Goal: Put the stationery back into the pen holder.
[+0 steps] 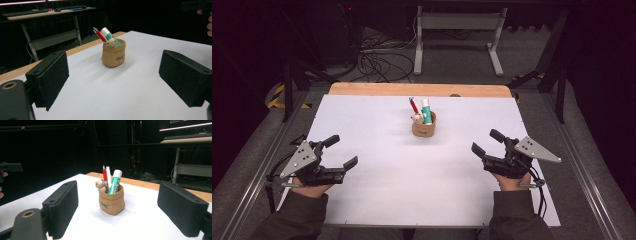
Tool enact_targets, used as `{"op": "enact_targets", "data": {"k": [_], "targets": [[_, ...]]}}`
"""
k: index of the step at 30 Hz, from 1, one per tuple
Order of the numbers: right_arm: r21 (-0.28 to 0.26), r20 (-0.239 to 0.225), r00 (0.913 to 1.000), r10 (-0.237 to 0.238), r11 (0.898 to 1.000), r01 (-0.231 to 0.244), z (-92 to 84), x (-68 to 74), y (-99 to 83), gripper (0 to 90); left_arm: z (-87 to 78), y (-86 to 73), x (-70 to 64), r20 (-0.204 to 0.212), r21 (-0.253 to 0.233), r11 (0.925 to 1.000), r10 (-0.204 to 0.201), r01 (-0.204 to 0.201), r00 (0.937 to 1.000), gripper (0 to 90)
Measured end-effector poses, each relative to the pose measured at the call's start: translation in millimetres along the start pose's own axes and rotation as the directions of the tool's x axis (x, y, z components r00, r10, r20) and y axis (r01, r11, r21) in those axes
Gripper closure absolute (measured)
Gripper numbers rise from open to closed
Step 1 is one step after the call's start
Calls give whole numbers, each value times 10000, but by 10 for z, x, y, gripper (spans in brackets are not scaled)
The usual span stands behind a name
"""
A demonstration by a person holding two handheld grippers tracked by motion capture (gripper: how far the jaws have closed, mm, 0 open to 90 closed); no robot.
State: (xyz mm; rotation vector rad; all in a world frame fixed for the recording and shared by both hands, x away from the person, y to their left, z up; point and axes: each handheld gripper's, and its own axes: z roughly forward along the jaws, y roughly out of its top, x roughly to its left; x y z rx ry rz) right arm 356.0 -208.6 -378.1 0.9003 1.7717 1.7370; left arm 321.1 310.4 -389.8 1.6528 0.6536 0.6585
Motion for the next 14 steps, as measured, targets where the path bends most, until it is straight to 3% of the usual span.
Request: {"op": "enact_targets", "data": {"k": [14], "targets": [[60,27,10000,-58,10000,58,8,-10,-10,177,9,-4,12,66,63,10000,3,-3,10000,98]]}}
